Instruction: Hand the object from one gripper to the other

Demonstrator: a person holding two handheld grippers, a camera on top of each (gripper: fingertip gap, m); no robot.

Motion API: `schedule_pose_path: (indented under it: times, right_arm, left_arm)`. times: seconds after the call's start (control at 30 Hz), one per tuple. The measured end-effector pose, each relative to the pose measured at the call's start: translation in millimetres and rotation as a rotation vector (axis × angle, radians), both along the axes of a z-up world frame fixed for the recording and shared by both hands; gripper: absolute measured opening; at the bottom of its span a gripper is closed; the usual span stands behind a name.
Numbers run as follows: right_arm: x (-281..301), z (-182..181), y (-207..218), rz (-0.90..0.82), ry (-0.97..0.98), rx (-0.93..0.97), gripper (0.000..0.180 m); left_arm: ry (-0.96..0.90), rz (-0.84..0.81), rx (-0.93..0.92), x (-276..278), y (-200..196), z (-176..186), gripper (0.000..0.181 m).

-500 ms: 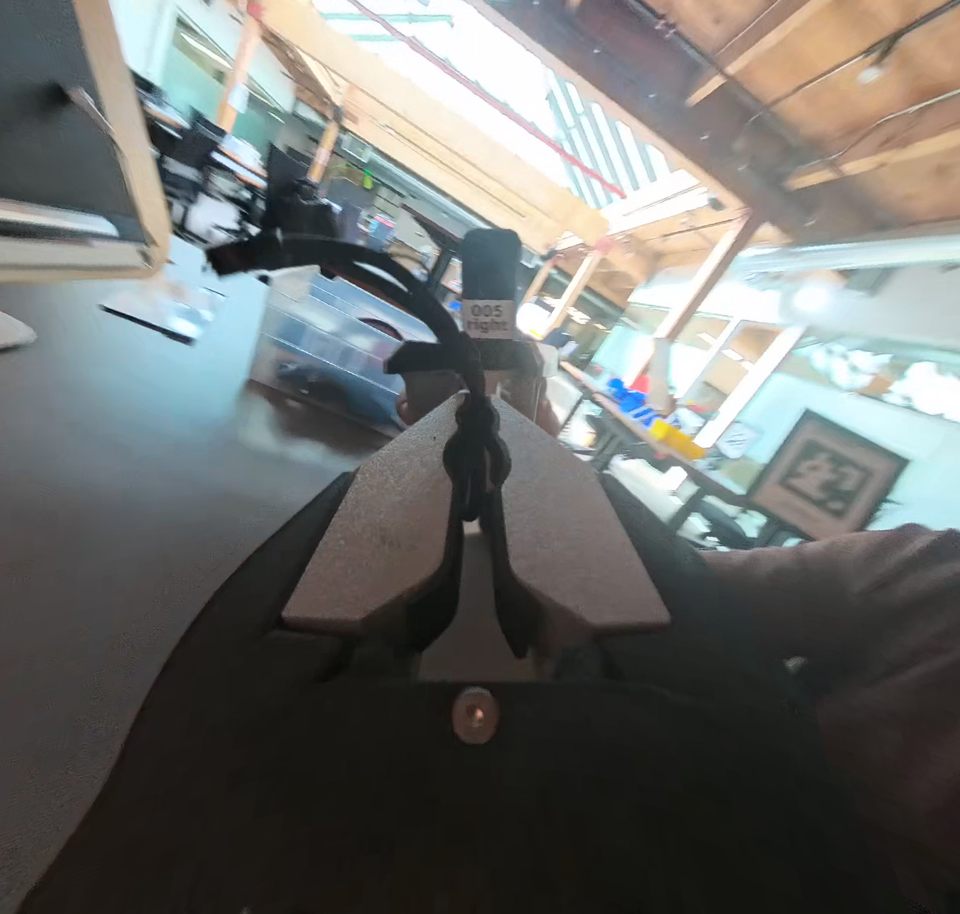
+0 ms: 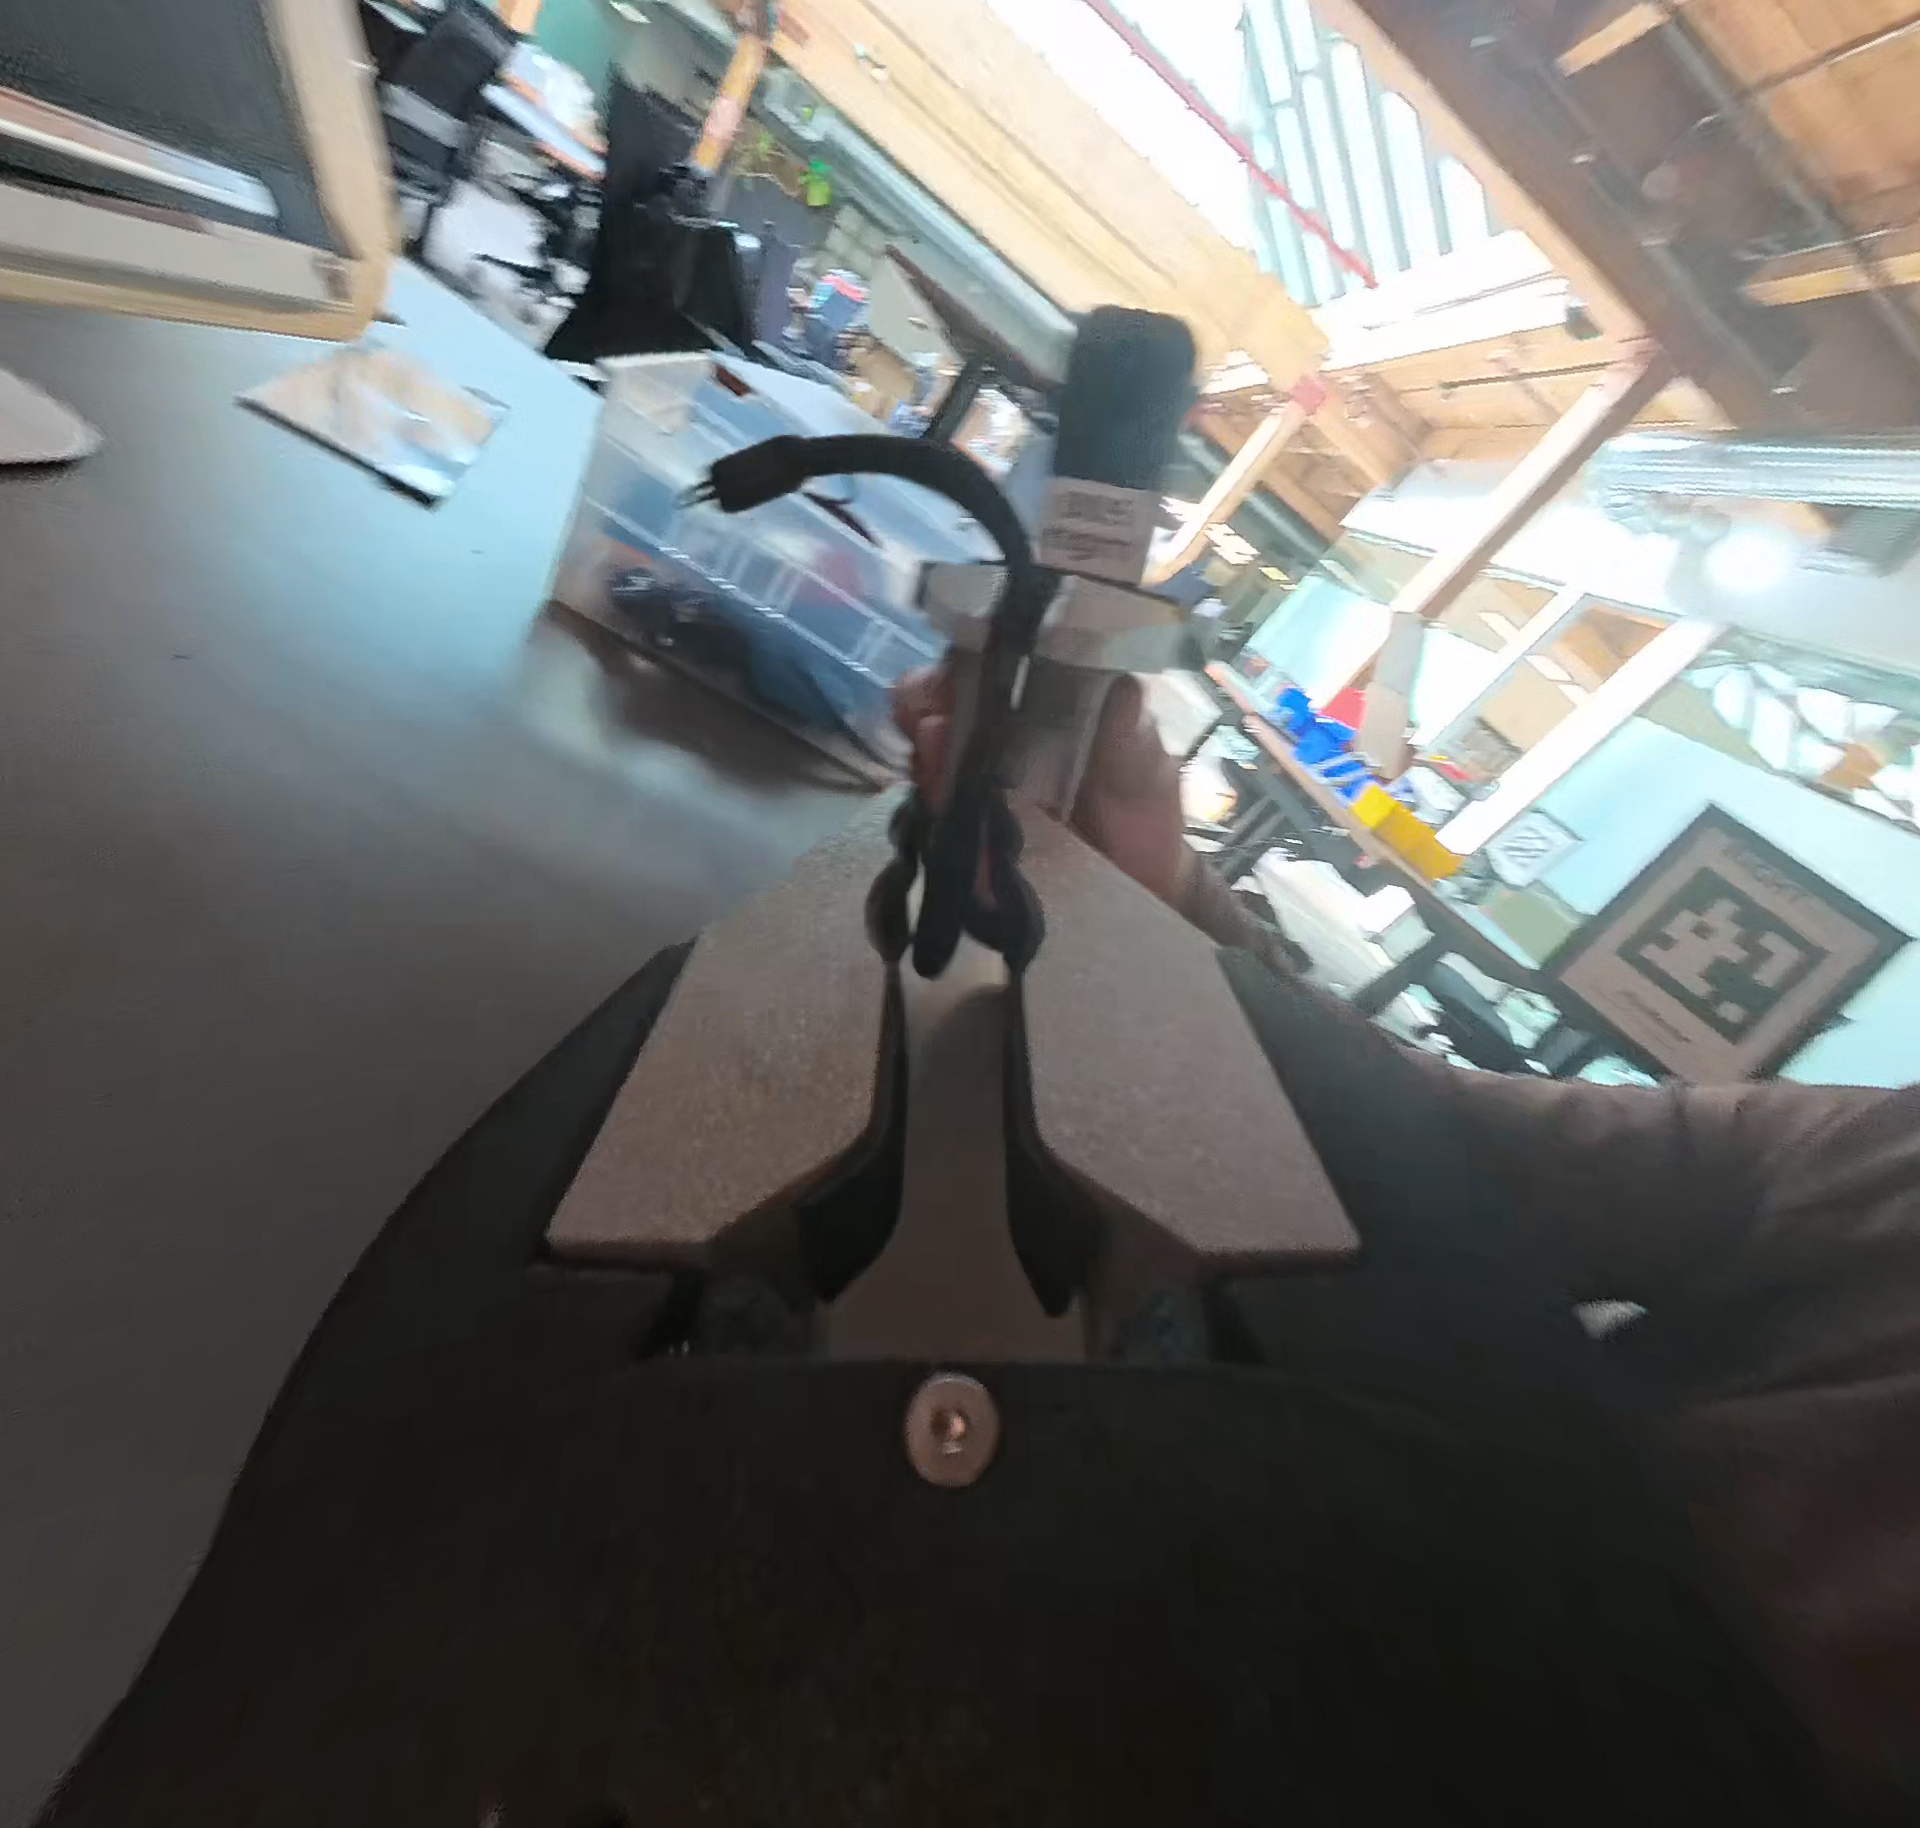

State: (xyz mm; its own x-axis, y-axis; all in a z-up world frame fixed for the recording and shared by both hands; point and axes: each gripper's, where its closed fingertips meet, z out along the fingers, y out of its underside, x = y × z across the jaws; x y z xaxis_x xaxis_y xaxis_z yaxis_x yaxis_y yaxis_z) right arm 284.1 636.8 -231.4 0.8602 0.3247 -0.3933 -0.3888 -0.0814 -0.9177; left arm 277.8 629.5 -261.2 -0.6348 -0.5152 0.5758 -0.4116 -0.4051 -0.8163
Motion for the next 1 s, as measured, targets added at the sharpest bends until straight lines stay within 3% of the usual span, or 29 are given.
schedule_pose_path:
  times: [0.07,0.13,0.27,0.47,0.53,0.57,0.67,0.77,0.87,1.0]
  right_arm:
    - [11.2,0.1,-0.4,-0.157,-0.207,-0.011,0.001]
    - [17.7,-3.5,-1.6,-0.296,-0.476,-0.052,0.001]
    - [-3.8,-11.6,2.8,-0.329,-0.895,-0.045,0.001]
    - [-24.8,-37.6,11.2,-0.238,-1.095,-0.102,0.002]
    - [-31.3,-37.9,12.0,-0.220,-1.112,-0.086,0.002]
    - [-31.7,-38.6,12.1,-0.217,-1.102,-0.091,0.002]
    - [-29.6,-41.4,9.9,-0.184,-0.988,-0.120,0.002]
    - [-18.8,-42.4,6.5,-0.153,-0.801,-0.163,0.020]
    - [-13.2,-33.3,1.5,-0.082,-0.494,-0.155,0.042]
    - [-43.5,-17.9,-11.1,0.322,0.095,-0.142,0.033]
  left_arm:
    - [0.038,0.072,0.065,6.4,13.0,-9.4,0.034]
    - [0.016,0.100,0.084,6.3,19.9,-6.6,0.035]
    - [-0.055,0.065,0.032,-2.0,18.0,12.0,0.036]
    - [-0.140,-0.006,0.085,-13.2,0.3,21.6,0.038]
    - [-0.143,-0.026,0.126,-15.1,-4.6,17.5,0.022]
    - [-0.160,-0.032,0.154,-16.8,-6.0,16.5,0.001]
    - [-0.227,0.017,0.301,-17.0,-4.0,12.6,0.000]
    - [-0.317,0.103,0.409,-16.4,4.3,18.4,0.000]
    - [-0.490,0.239,0.493,-19.6,14.8,40.4,0.000]
    - [-0.729,0.342,0.661,-30.2,7.5,57.1,0.000]
